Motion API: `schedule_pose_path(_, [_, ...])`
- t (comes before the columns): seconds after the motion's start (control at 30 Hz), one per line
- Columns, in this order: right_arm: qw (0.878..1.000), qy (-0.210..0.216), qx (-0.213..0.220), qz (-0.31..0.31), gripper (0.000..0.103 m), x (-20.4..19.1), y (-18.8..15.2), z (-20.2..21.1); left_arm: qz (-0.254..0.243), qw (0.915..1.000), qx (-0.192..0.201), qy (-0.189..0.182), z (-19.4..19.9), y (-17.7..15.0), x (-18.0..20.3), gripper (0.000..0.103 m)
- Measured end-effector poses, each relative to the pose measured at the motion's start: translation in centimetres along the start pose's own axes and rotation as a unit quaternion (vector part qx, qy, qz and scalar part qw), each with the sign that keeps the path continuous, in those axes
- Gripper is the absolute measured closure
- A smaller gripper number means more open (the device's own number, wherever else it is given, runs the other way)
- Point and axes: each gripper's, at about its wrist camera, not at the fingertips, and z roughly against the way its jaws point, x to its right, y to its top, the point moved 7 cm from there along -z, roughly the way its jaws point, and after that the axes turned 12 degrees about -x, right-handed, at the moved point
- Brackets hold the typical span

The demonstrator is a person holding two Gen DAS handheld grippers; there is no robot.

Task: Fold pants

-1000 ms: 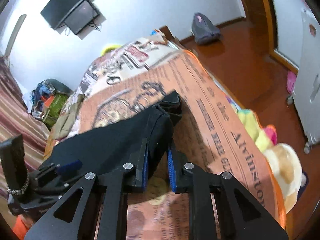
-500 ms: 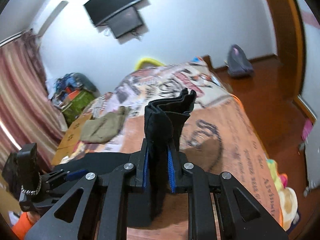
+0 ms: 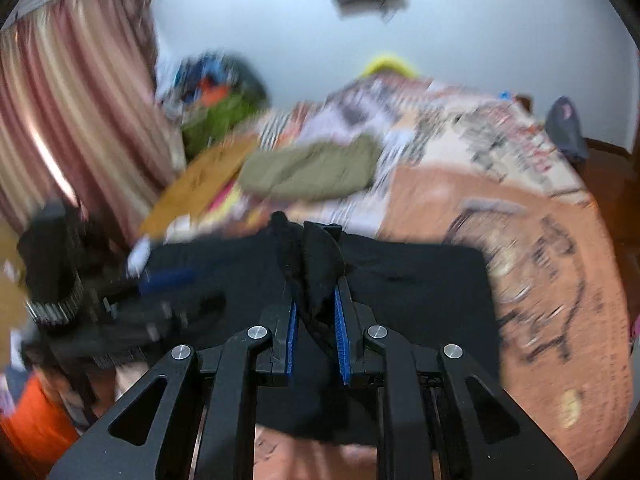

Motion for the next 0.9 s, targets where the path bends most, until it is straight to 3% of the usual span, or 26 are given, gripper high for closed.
schedule_pose_path(0.13, [0.998,-0.020,-0.051,0.021,0.087,-0.8,-2.9,-3.4,0.016,0.9998,-0.012,0.006,-0.5,-1.4,-1.8,0.043])
schedule_pose_path(0.23, [0.999,-0.018,-0.048,0.015,0.084,-0.7,-2.8,-3.3,0.021,0.9996,-0.018,0.005,-1.0,-1.8,-2.0,0.043])
schedule_pose_path(0.37, [0.998,0.015,-0.060,0.005,0.067,-0.8,-2.3,-2.8,0.020,0.9997,-0.012,0.000,-0.7,-1.3,-1.3,0.043])
schedule_pose_path(0.53, [0.998,0.009,-0.044,0.036,0.065,-2.0,-2.8,-0.1,0.006,0.9999,-0.002,-0.016,-0.1,-0.2,0.7,0.043])
schedule_pose_path(0.73, [0.998,-0.064,0.001,0.010,0.062,3.0,-1.9,2.4,-0.036,0.9990,-0.016,-0.021,-2.1,0.8,5.0,0.043])
schedule_pose_path(0.9, [0.995,-0.093,-0.039,-0.012,0.062,6.5,-3.3,0.3,-0.065,0.9960,-0.059,0.012,-5.1,-0.9,6.4,0.042])
